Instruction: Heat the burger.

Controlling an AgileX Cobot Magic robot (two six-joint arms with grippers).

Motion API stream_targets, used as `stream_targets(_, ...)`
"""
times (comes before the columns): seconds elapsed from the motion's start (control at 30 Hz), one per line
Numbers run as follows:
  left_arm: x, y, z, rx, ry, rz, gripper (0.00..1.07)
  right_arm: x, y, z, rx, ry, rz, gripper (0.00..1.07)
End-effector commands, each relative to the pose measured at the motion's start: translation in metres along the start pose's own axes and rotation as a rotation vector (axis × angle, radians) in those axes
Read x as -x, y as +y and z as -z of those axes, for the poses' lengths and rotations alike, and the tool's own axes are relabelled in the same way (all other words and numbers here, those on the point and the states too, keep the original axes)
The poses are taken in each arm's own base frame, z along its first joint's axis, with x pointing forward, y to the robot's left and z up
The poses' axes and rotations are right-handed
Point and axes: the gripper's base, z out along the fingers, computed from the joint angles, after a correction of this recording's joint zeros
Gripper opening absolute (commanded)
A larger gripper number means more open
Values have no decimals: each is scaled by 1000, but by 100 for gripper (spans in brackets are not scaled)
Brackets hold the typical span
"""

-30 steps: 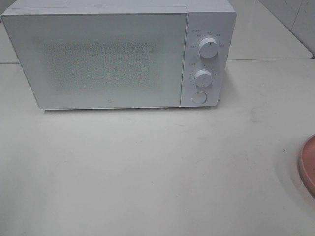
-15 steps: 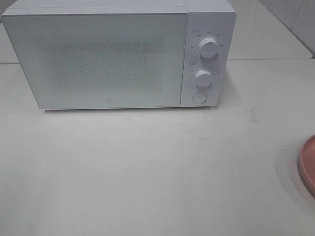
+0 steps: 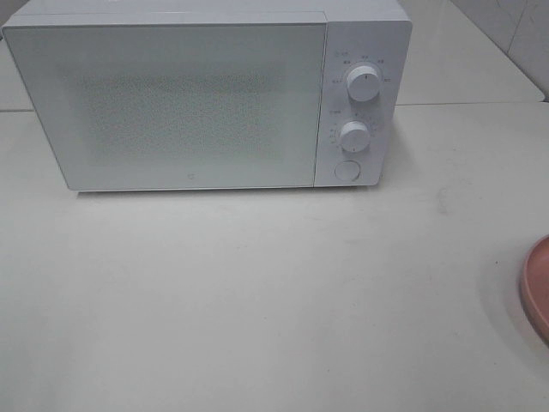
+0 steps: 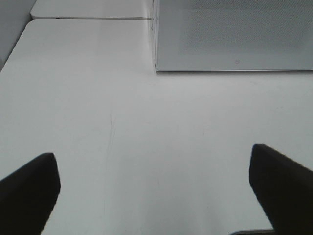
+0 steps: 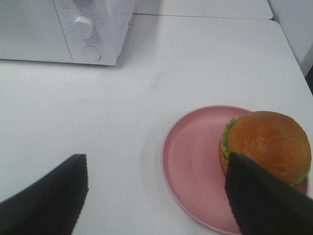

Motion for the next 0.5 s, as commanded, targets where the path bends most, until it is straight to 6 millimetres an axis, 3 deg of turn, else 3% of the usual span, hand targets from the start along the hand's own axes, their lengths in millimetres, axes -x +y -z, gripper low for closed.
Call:
stream_targets(0.03,-2,-1,3,-6,-36,8,98,-1,0,3,0,-41,7,76)
stream_targets(0.5,-2,-1,3,-6,-35,8,98,-1,0,3,0,-41,7,76)
